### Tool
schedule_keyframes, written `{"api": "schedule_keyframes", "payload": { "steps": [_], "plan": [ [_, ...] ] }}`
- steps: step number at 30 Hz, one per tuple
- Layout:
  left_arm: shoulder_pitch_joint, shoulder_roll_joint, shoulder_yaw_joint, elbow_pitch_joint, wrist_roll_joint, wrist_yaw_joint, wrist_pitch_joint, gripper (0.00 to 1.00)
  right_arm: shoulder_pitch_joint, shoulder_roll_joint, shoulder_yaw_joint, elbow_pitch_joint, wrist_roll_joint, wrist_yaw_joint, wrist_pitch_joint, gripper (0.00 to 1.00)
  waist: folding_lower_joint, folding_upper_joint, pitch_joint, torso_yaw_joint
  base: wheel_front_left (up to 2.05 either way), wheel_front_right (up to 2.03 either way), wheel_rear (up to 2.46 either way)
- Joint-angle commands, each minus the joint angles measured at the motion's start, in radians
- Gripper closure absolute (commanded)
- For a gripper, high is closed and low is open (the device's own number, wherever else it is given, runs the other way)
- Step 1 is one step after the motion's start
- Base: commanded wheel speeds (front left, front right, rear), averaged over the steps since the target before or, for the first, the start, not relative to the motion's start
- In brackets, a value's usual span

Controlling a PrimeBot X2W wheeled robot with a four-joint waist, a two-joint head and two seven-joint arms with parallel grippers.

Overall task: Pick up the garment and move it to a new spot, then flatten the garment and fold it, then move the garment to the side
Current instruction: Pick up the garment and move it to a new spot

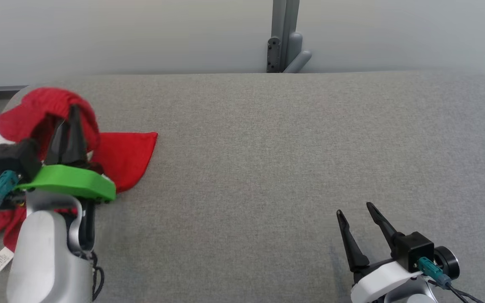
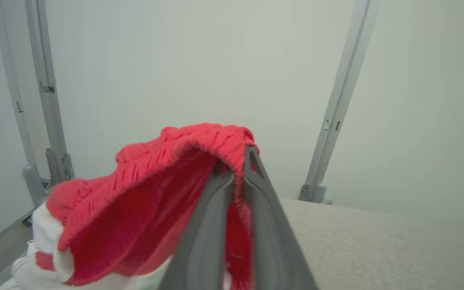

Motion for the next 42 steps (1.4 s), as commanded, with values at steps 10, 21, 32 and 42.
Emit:
{"api": "schedule_keyframes", "payload": {
  "steps": [10,21,32,42],
  "plan": [
    [-0.015,-0.063,-0.269,-0.465,-0.102,-0.005,0.217,1.0,-0.032,0.001,0.006,-0.016,0.033,0.0,-0.003,0.0,0.0,0.0041,-0.005,-0.161,0.0,0.0,0.0],
    [0.016,-0.065,-0.471,-0.437,-0.119,0.09,0.262,1.0,-0.057,0.001,0.023,-0.036,0.08,0.0,-0.003,0.0,0.0,0.0041,0.048,-0.357,0.0,0.0,0.0],
    [0.043,-0.014,-0.462,0.092,-0.126,0.054,0.14,1.0,-0.04,0.002,0.005,-0.034,0.095,0.0,-0.003,0.0,0.0,0.0041,0.083,-0.405,0.0,0.0,0.0],
    [0.037,-0.001,-0.498,0.228,-0.026,0.124,-0.057,0.0,-0.028,0.001,-0.019,-0.024,0.054,0.0,-0.003,0.0,0.0,0.0041,0.048,-0.332,0.0,0.0,0.0]
  ]
}}
